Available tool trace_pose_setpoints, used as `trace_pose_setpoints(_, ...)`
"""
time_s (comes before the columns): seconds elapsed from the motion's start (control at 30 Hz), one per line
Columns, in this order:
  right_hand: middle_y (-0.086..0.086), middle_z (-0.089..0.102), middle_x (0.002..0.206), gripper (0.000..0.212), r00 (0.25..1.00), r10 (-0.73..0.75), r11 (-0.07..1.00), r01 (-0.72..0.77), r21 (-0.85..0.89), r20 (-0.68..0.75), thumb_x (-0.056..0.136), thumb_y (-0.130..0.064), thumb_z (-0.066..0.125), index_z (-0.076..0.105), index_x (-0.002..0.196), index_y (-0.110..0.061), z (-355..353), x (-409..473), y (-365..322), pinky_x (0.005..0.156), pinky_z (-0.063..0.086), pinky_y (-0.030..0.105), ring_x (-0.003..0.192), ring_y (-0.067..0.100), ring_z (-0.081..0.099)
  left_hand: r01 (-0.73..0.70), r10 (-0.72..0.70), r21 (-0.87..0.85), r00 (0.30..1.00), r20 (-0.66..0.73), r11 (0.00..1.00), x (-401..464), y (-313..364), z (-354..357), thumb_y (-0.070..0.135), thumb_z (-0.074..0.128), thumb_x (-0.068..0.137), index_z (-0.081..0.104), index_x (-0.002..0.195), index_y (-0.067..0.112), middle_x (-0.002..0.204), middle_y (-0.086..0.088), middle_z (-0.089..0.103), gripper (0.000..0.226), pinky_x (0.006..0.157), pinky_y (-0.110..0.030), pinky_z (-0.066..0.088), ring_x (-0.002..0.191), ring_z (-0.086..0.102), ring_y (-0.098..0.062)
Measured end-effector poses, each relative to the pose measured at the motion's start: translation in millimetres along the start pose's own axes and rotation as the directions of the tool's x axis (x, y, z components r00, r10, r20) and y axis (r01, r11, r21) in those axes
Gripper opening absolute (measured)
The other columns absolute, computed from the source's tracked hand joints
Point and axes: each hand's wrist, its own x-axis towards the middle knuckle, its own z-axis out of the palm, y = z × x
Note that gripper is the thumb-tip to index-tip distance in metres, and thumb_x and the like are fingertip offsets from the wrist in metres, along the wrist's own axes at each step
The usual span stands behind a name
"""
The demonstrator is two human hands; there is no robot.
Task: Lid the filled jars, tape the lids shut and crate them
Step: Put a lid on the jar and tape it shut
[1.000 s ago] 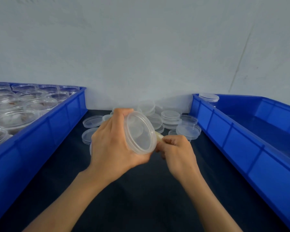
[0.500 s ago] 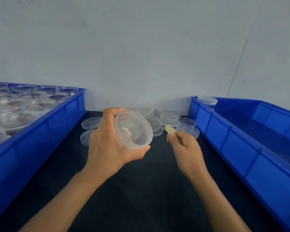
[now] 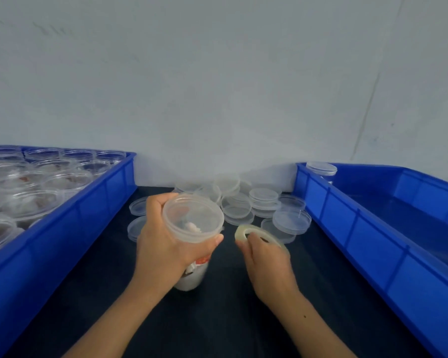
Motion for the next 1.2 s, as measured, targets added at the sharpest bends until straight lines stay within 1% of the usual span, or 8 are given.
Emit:
trace_pose_setpoints(0.2, 0.002, 0.056, 0.119, 0.034, 0.997, -0.018, 0.972, 0.035, -0.232, 0.076, 0.103, -0.040, 0.030, 0.051, 0.113, -0.016, 13.4, -4.0, -5.2, 0.093, 0.038, 0.031, 0.105, 0.019, 0.051, 0.061, -0.055, -0.139, 0.997, 0.053, 0.988, 2.5, -1.8, -0.1, 0.042, 0.091, 0.041, 0.053, 0.118, 0.015, 0.110, 0.009, 0.065, 0.091, 0.088, -0.024, 0.052, 0.101, 0.062, 0.000)
trace_pose_setpoints(0.27, -0.005, 0.047, 0.127, 0.037, 1.000, -0.016, 0.993, 0.015, 0.119, 0.006, 0.101, -0.045, 0.036, 0.048, 0.127, -0.022, 4.9, -6.3, -8.6, 0.100, 0.038, 0.027, 0.119, 0.014, 0.046, 0.077, -0.066, -0.185, 0.996, 0.064, 0.980, 0.5, -0.7, 0.2, 0.043, 0.086, 0.040, 0.051, 0.116, 0.019, 0.106, 0.018, 0.065, 0.087, 0.080, -0.011, 0.049, 0.099, 0.061, 0.005)
trace_pose_setpoints(0.3, -0.009, 0.047, 0.129, 0.039, 1.000, -0.011, 0.896, 0.011, 0.445, -0.003, 0.099, -0.048, 0.039, 0.048, 0.130, -0.027, -0.9, -7.9, -12.6, 0.099, 0.040, 0.022, 0.122, 0.011, 0.047, 0.095, -0.080, -0.209, 0.994, 0.080, 0.973, -1.1, -0.2, 0.4, 0.043, 0.087, 0.039, 0.050, 0.114, 0.023, 0.103, 0.024, 0.064, 0.086, 0.076, -0.007, 0.047, 0.097, 0.061, 0.008)
trace_pose_setpoints(0.37, -0.018, 0.053, 0.131, 0.045, 0.993, -0.097, 0.462, -0.020, 0.886, 0.073, 0.095, -0.053, 0.041, 0.043, 0.137, -0.037, -12.5, -12.3, -23.5, 0.092, 0.043, 0.009, 0.123, 0.000, 0.049, 0.161, -0.126, -0.275, 0.982, 0.141, 0.948, -2.3, 0.1, 2.3, 0.043, 0.091, 0.039, 0.052, 0.115, 0.022, 0.101, 0.024, 0.067, 0.088, 0.072, -0.006, 0.048, 0.095, 0.064, 0.007)
trace_pose_setpoints(0.43, -0.023, 0.053, 0.135, 0.053, 0.970, -0.231, 0.268, -0.007, 0.963, 0.072, 0.092, -0.050, 0.046, 0.038, 0.143, -0.037, -14.3, -17.0, -30.7, 0.093, 0.043, 0.009, 0.126, -0.003, 0.049, 0.225, -0.160, -0.342, 0.965, 0.208, 0.913, -3.1, -0.1, 5.2, 0.039, 0.092, 0.041, 0.054, 0.120, 0.013, 0.101, 0.012, 0.072, 0.091, 0.071, -0.011, 0.051, 0.095, 0.068, -0.001)
trace_pose_setpoints(0.77, 0.009, 0.065, 0.126, 0.040, 0.976, -0.183, -0.121, -0.143, 0.982, 0.120, 0.092, -0.024, 0.054, 0.055, 0.132, -0.020, -11.2, -22.1, -40.8, 0.086, 0.053, 0.025, 0.116, 0.021, 0.063, 0.319, -0.210, -0.384, 0.931, 0.300, 0.867, -9.8, 0.3, 10.1, 0.022, 0.097, 0.047, 0.050, 0.118, 0.010, 0.102, 0.005, 0.073, 0.086, 0.074, -0.017, 0.054, 0.099, 0.069, -0.011)
trace_pose_setpoints(0.93, 0.012, 0.068, 0.120, 0.035, 0.983, -0.147, -0.146, -0.134, 0.980, 0.112, 0.092, -0.023, 0.051, 0.062, 0.125, -0.017, -10.6, -22.1, -41.0, 0.080, 0.055, 0.025, 0.109, 0.023, 0.066, 0.304, -0.177, -0.412, 0.931, 0.319, 0.859, -11.6, -2.5, 11.6, 0.016, 0.086, 0.054, 0.054, 0.111, 0.014, 0.101, 0.004, 0.074, 0.066, 0.072, -0.017, 0.054, 0.096, 0.070, -0.010)
trace_pose_setpoints(1.2, -0.002, 0.061, 0.133, 0.043, 0.972, -0.197, 0.015, -0.125, 0.992, 0.126, 0.096, -0.040, 0.048, 0.047, 0.139, -0.035, -9.6, -24.5, -39.9, 0.091, 0.050, 0.019, 0.123, 0.014, 0.057, 0.366, -0.248, -0.413, 0.918, 0.310, 0.834, -7.7, -2.6, 9.6, 0.037, 0.097, 0.043, 0.052, 0.117, 0.016, 0.103, 0.006, 0.073, 0.089, 0.071, -0.017, 0.055, 0.096, 0.069, -0.008)
